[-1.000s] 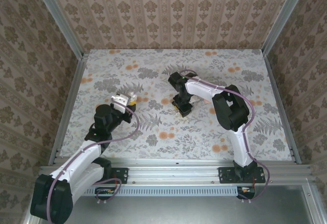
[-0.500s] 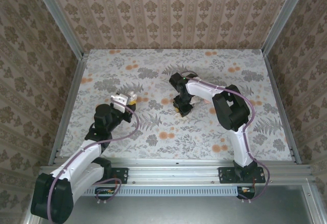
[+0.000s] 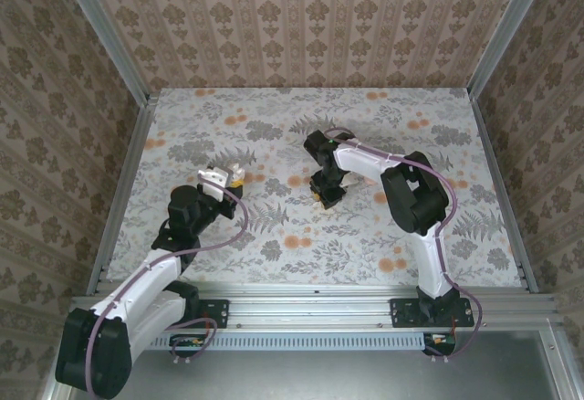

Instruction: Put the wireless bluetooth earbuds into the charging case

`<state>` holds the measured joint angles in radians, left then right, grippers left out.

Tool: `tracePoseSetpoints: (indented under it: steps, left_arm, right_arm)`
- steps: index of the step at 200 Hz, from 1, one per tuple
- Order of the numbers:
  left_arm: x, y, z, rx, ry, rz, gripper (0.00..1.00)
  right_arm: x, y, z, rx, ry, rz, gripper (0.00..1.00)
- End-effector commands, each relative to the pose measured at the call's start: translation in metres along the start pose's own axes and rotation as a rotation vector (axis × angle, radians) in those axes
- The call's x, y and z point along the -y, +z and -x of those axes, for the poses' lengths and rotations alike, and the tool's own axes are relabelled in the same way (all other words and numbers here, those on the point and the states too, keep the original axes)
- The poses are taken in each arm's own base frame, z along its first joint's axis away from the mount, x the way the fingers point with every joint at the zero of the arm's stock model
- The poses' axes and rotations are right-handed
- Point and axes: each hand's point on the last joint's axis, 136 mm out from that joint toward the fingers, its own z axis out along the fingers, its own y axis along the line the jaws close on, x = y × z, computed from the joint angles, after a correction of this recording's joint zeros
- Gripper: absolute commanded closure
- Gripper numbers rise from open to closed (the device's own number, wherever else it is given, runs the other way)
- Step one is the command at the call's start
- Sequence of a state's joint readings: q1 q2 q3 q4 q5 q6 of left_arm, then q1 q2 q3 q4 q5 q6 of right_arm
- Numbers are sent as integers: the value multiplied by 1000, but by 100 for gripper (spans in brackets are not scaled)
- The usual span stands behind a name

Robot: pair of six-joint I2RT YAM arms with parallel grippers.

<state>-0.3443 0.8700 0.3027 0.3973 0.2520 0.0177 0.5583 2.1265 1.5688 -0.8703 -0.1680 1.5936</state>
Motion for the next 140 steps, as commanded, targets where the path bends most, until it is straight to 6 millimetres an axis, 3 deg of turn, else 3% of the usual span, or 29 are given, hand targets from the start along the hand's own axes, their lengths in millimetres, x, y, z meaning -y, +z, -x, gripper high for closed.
tracePoseSetpoints:
  steps: [1, 45, 122, 140]
  left_arm:
    - [0, 1, 20, 50, -7, -13, 95]
    - [4, 1, 23, 39, -20, -38, 95]
    - [17, 4, 9, -4, -10, -74, 95]
    - [20, 5, 6, -12, -4, -80, 95]
  right_arm:
    - [-19, -4, 0, 22, -40, 97, 74]
    - [-25, -24, -1, 59, -94, 186, 75]
    - [-12, -39, -7, 70, -143, 308, 79]
    - [-18, -50, -8, 84, -169, 362, 79]
